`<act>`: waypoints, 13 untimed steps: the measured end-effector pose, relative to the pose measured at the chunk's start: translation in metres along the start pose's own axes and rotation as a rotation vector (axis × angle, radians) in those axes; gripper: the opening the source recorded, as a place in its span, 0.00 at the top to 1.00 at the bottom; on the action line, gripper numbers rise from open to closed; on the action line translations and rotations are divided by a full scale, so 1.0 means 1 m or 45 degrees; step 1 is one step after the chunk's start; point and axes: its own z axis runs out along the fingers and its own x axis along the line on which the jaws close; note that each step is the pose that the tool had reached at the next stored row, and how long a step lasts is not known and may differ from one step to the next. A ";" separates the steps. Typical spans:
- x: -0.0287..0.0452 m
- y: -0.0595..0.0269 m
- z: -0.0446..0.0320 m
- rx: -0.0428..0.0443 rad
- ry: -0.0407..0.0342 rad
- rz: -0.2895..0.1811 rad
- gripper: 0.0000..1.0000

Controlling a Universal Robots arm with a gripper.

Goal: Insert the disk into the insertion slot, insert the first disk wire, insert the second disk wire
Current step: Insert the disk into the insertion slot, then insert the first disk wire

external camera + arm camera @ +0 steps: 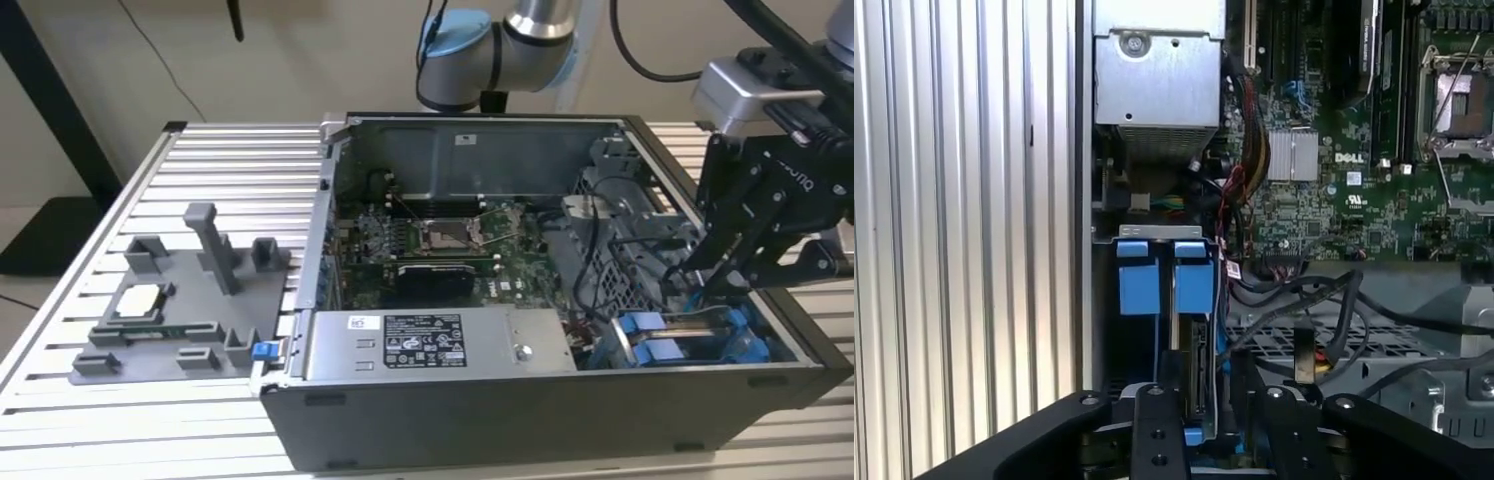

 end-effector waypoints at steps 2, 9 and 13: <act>-0.0007 0.0008 -0.0033 0.000 -0.0059 0.000 0.00; -0.0067 0.0045 -0.0071 -0.001 -0.0330 0.000 0.00; -0.0117 0.0055 -0.0066 -0.002 -0.0906 -0.001 0.00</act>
